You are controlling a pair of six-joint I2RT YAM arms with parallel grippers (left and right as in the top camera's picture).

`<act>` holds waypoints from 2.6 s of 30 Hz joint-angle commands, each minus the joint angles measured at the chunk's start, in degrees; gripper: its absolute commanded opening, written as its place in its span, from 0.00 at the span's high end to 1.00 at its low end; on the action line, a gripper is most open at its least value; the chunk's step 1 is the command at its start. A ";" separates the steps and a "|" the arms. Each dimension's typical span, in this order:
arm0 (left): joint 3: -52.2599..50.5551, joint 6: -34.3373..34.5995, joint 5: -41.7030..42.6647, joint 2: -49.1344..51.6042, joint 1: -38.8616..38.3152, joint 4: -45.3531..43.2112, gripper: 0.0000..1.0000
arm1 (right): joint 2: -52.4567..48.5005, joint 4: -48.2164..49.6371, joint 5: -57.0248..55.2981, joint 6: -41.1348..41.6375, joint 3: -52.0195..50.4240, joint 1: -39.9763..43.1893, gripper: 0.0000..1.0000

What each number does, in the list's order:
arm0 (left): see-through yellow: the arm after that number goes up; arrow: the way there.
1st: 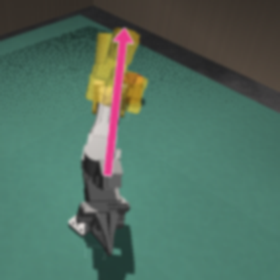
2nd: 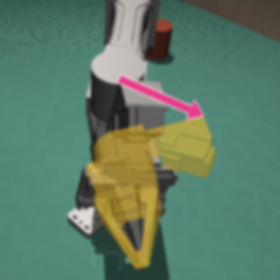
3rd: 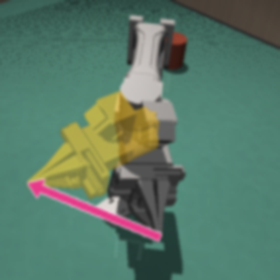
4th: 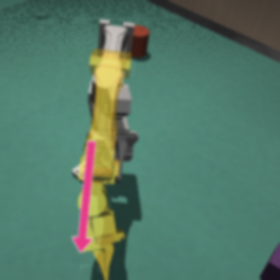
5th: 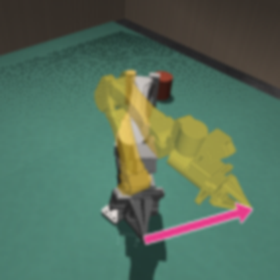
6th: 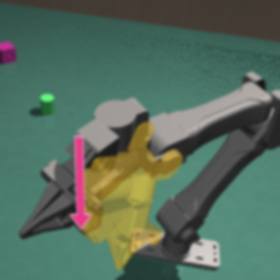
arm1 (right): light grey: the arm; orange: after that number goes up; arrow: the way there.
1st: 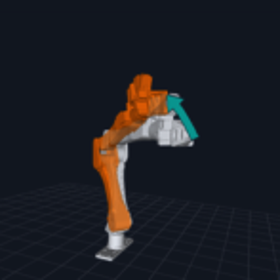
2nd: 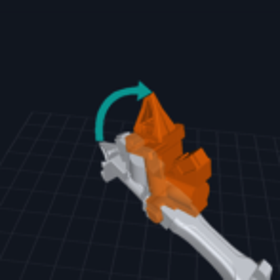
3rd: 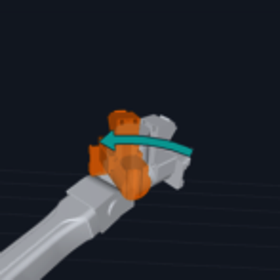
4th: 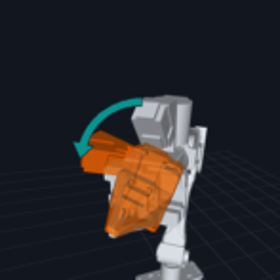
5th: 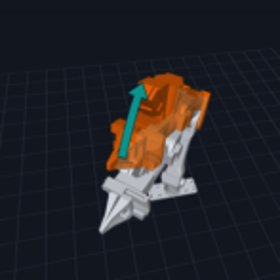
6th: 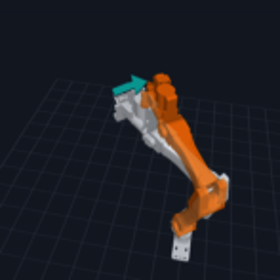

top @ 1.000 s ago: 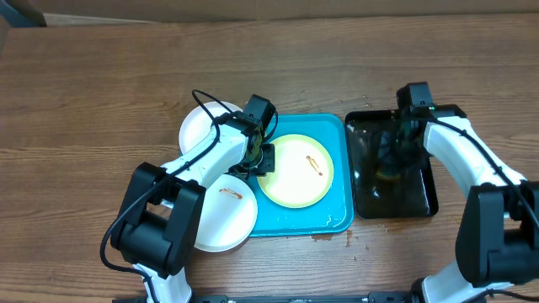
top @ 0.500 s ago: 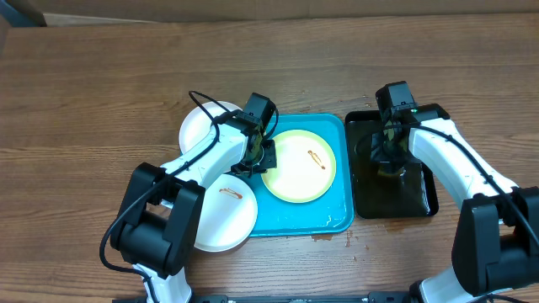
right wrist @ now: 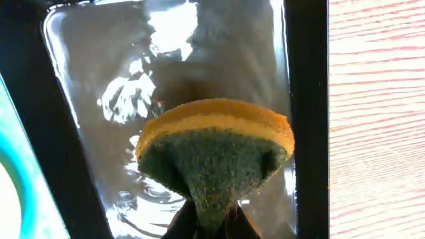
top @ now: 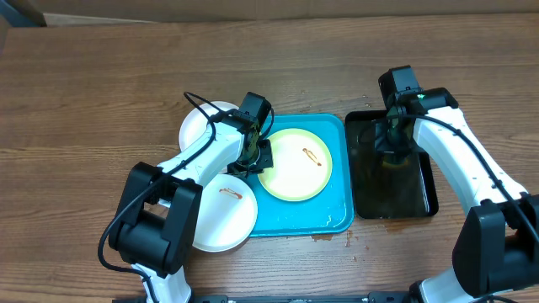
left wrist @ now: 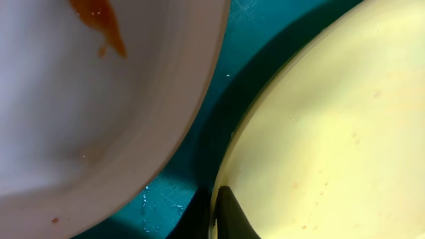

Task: Clean dirty plates on tray and stack at the side
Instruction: 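Scrub the yellow plate with the sponge in the right gripper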

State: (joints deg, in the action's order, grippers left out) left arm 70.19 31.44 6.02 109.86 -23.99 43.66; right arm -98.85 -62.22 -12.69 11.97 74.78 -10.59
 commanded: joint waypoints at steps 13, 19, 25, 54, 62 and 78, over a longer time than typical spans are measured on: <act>0.15 0.50 -1.55 1.03 0.31 0.61 0.96 | 1.55 -0.98 -0.81 8.70 0.98 -0.59 0.96; 0.15 0.50 -1.55 1.03 0.31 0.61 0.96 | 1.66 0.44 0.79 9.62 0.98 -0.85 0.96; 0.15 0.50 -1.53 1.03 0.31 0.61 0.96 | 1.64 1.31 1.60 9.20 0.92 -0.55 0.96; 0.15 0.50 -0.42 1.03 0.31 0.02 0.96 | -10.67 18.56 -12.70 -3.50 0.92 -24.76 0.96; 0.15 0.48 -0.42 1.03 0.31 0.00 0.96 | -16.61 20.20 -8.52 -3.52 0.92 -24.11 0.96; 0.15 0.26 -0.42 1.03 0.31 -0.02 0.96 | -17.49 17.88 16.72 -11.13 0.94 -24.04 0.96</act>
State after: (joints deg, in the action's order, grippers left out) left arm 70.24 31.42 6.44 109.86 -23.94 43.66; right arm -114.61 -43.11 -5.08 2.92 76.16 -33.87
